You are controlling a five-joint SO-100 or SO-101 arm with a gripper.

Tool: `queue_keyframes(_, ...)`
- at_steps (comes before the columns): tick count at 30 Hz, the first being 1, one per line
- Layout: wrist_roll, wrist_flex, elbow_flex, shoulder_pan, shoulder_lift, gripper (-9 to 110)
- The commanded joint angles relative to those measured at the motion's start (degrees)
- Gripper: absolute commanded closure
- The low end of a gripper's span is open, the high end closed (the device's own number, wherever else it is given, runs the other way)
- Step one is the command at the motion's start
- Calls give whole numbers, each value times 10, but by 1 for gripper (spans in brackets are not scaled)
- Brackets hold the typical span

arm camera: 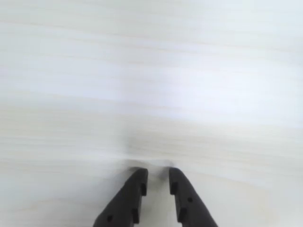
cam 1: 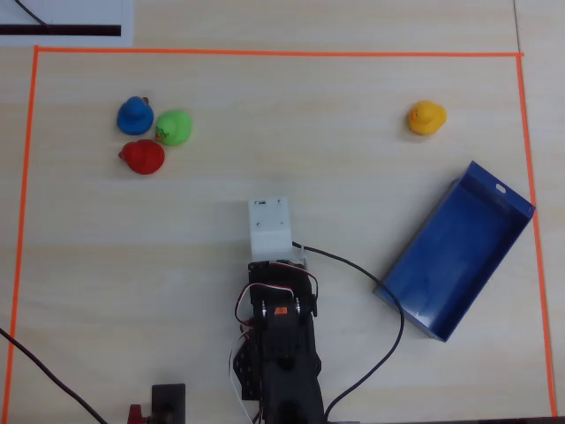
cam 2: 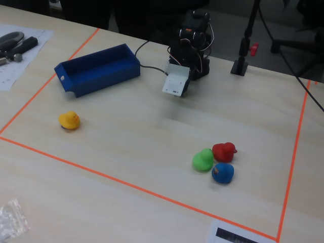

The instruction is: Grasp blue duck and put it into box.

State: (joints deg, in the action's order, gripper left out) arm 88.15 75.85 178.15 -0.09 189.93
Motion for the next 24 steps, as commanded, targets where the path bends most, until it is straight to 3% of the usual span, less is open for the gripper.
queue_keyframes(1, 4, 9, 1, -1, -2, 98)
queue_keyframes(24, 5, 9, 1, 3, -2, 101)
